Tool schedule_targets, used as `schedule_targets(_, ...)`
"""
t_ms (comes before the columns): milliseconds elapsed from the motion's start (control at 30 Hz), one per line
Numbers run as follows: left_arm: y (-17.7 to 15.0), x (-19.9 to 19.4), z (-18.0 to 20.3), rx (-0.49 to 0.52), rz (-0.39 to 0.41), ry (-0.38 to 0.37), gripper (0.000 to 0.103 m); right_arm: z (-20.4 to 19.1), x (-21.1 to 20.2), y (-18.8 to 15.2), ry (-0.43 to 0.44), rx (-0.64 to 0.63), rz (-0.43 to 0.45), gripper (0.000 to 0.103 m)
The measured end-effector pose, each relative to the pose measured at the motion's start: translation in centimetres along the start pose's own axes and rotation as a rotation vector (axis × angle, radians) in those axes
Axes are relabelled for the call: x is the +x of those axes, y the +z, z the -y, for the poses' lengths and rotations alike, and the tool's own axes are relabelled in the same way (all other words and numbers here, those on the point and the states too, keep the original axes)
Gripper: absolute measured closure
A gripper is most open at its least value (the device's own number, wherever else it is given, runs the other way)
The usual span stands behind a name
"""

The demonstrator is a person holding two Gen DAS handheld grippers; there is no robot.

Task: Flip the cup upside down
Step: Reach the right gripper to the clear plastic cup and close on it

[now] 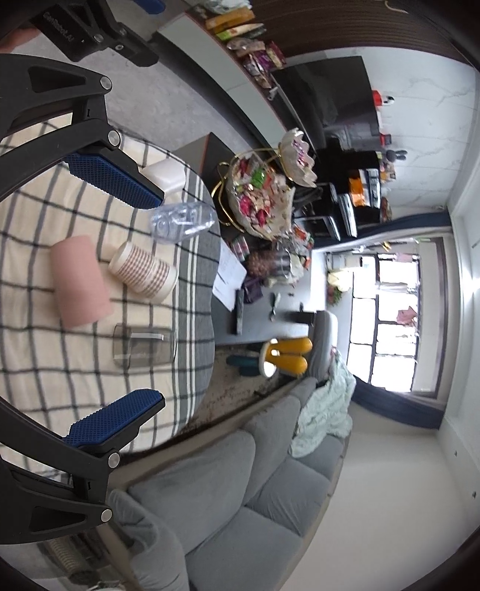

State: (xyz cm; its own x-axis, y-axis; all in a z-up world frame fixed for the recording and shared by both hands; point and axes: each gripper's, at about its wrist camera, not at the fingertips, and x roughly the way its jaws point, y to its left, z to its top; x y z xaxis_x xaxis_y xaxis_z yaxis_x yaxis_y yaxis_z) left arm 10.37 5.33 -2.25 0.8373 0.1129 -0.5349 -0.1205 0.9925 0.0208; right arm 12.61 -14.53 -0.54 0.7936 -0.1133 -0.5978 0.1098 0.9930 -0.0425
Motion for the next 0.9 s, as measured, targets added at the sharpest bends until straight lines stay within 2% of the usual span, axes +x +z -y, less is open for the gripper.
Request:
schedule_targets(133,0.6,2.7,-0.7,-0.010,-0.013,0.027,0.000,-1.7,3.2,0.9,0.041,-0.029,-0.028,0.005)
schedule_targets(467,1.1,10.1,-2.1,-0.047,-0.077,0.073,0.000,-5.9,14.1,3.6,0.139,-0.098,-0.197,0.005)
schedule_targets(733,1.0,15.8,-2.6,-0.082,-0.134,0.094,0.000,-8.6,22.5,3.7,0.179,-0.135,-0.367,0.005)
schedule_targets(900,1.3,18.3,-3.2,-0.105,-0.161,0.094,0.000,-9.6,25.6,3.2,0.198,-0.137,-0.449,0.005)
